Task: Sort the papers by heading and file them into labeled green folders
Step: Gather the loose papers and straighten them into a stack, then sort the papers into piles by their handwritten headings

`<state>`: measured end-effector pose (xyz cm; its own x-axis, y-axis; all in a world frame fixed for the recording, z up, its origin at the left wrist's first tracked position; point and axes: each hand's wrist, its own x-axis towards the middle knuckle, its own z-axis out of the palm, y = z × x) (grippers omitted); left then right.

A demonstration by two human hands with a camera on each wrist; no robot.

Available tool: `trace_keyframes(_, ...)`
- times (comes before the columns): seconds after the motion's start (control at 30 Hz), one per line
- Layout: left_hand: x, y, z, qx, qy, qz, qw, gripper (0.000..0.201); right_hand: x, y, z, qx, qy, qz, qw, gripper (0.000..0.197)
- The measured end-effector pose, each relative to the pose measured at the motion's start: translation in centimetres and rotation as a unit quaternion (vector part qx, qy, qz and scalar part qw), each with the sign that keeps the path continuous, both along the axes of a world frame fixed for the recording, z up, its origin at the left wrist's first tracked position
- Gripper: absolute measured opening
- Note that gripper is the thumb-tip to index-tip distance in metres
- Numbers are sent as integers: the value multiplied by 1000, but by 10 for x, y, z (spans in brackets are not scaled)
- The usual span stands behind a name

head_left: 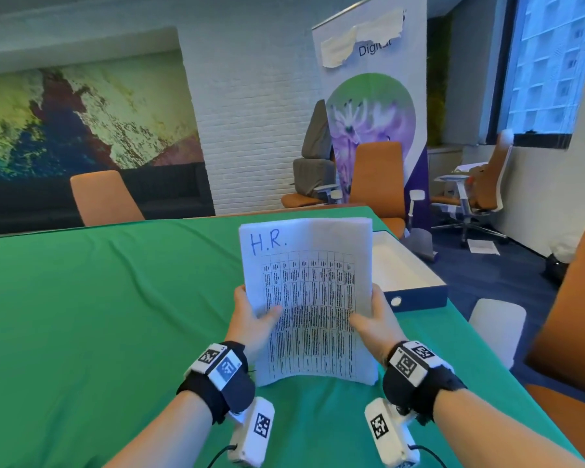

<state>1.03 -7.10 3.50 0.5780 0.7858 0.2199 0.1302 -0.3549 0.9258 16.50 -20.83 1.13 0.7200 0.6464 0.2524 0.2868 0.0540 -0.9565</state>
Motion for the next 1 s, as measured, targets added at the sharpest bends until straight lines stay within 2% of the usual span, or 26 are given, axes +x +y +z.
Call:
trace_keyframes(0.1,-1,-2,0,9,25,-11,1000,54,-2,2,1,-7,-18,7,1000,47)
trace_keyframes(0.2,-3,-7,-2,15,49,-7,999,46,-5,3,2,-34,-38,9,999,46)
trace_keyframes(0.33,-4,-2,-3,39,93,33,994,47,0,-4,11,-59,-66,-38,995,29)
trace_keyframes(0.4,-4,7,0,52,106,26,993,49,8,-6,19,-70,-66,-52,994,25)
trace_keyframes(0.47,-2,16,-4,53,154,6,987,52,15,-5,21,-125,-81,-52,988,26)
trace_keyframes(0.57,-1,24,-26,31,281,-34,959,62,27,-4,2,-261,-94,-17,961,28)
trace_keyframes(0.63,-1,23,-41,35,351,-49,935,60,29,-4,-20,-333,-106,1,937,26)
trace_keyframes(0.73,-5,21,-58,44,425,-69,902,51,31,-5,-49,-437,-139,13,889,23)
trace_keyframes(0.8,-7,25,-63,52,474,-99,873,48,31,-9,-54,-510,-141,37,848,25)
trace_keyframes(0.83,-7,28,-63,50,492,-115,861,50,32,-11,-54,-529,-138,40,836,27)
trace_keyframes(0.9,-7,33,-60,30,500,-129,856,49,37,-12,-48,-539,-147,34,829,33)
trace_keyframes(1.0,-1,42,-54,-7,472,-84,878,39,45,-9,-39,-526,-155,17,836,48)
